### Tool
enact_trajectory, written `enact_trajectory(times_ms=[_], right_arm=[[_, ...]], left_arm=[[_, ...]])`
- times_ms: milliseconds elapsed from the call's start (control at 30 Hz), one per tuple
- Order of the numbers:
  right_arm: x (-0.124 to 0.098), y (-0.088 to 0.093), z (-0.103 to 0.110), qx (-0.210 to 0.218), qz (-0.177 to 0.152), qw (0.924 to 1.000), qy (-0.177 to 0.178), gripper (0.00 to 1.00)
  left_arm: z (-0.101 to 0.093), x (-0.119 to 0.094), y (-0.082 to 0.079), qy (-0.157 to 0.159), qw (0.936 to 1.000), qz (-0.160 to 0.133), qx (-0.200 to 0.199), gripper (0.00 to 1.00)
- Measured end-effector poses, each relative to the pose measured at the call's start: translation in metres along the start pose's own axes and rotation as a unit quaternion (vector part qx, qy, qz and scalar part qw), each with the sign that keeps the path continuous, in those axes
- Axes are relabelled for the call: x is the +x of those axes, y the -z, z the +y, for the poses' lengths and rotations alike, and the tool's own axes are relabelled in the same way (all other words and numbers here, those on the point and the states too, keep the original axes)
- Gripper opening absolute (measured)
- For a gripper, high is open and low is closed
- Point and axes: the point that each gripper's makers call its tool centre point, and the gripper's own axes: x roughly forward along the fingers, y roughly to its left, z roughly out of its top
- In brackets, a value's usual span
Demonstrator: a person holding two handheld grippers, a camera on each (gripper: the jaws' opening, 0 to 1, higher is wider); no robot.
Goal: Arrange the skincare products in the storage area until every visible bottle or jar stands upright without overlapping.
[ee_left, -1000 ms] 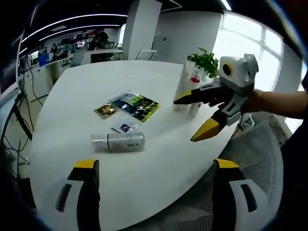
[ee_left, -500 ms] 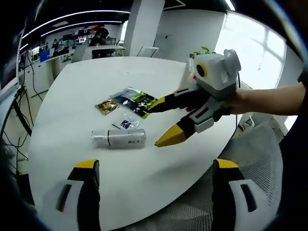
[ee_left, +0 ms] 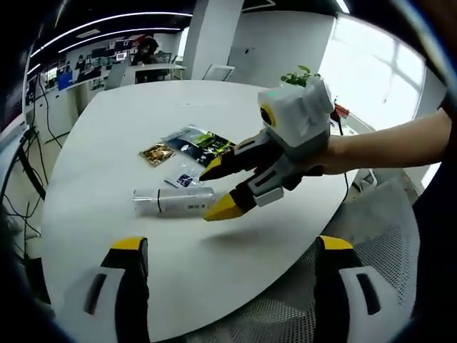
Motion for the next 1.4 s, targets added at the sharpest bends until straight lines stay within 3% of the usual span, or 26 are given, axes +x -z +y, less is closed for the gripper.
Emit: enact_trajectory(times_ms=[700,967,1100,1400], right_arm=[[0.024,0.007,-0.004,-0.010,0.014,0.9998,0.011,0.23],[0.025,0.007,-0.006,-0.021,0.017,0.9994,0.020,0.22],[0.022,0.008,-0.005,-0.016,0.020,0.9994,0.024,0.21],[0.000,-0.009,0.004,0.010,-0.010,0.9996,0.025,0.20]], left_arm=[[0.003,0.001,0.004,-0.005,0.9999,0.012,-0.006,0.90],[0.003,0.002,0.006,-0.007,0.9998,0.017,-0.005,0.90],[0.003,0.002,0.005,-0.008,0.9998,0.016,-0.005,0.90],[0.001,-0.001,-0.003,-0.002,0.9993,-0.007,-0.037,0.89]])
